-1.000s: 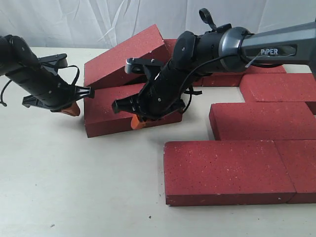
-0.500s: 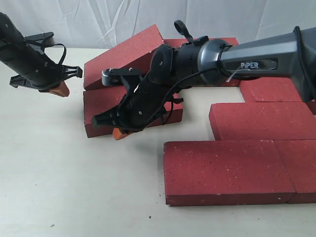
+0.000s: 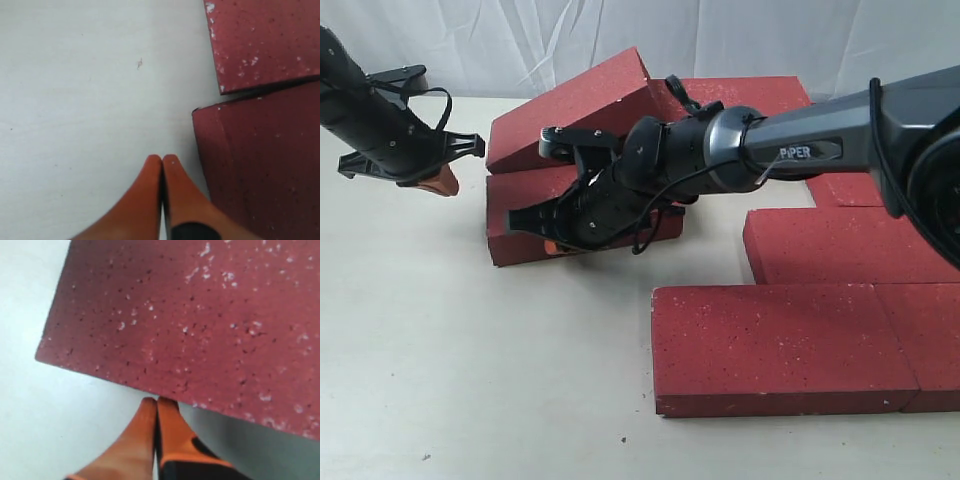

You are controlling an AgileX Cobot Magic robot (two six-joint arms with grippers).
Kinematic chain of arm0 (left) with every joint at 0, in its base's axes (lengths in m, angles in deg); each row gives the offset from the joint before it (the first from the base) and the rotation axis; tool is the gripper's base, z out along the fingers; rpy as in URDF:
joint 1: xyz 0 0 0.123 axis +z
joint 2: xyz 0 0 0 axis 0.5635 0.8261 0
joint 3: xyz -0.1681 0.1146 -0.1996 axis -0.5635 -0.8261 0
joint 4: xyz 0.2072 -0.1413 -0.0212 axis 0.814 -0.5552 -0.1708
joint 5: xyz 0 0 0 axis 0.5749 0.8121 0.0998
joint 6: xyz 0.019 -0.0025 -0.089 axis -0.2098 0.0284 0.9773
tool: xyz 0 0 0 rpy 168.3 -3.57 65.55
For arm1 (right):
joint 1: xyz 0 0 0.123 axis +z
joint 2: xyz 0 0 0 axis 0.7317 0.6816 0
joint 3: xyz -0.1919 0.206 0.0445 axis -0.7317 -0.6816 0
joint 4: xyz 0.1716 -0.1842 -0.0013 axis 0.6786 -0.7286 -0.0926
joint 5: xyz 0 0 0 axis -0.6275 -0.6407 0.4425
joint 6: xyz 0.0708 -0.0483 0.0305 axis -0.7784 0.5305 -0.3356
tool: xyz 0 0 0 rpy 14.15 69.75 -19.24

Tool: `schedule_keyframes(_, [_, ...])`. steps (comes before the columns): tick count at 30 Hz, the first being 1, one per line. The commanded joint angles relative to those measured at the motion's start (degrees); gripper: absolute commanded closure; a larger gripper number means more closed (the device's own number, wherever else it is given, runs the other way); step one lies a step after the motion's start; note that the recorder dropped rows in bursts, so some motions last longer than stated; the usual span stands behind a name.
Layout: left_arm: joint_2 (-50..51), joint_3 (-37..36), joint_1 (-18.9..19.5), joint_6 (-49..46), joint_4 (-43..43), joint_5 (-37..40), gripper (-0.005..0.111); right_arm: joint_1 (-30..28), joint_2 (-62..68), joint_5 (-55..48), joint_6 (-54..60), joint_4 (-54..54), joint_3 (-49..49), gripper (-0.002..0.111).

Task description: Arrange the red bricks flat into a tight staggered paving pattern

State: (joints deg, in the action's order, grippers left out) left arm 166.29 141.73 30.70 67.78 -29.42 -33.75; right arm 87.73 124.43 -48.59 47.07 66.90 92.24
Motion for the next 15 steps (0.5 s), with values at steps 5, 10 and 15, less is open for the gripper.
schedule_keyframes(5, [-0.04, 0.35, 0.01, 0.33, -0.34, -0.62, 0.107, -0.03, 2.84, 3.98, -0.03, 5.52, 0.10, 0.109])
schedule_keyframes(10, [-0.04, 0.35, 0.01, 0.33, -1.78, -0.62, 0.107, 0.23, 2.88, 3.90, -0.03, 9.30, 0.10, 0.109])
schedule_keyframes(15, [-0.04, 0.35, 0.01, 0.33, -1.89, -0.74, 0.107, 1.67, 2.88, 7.31, -0.03, 10.17, 0.10, 0.109])
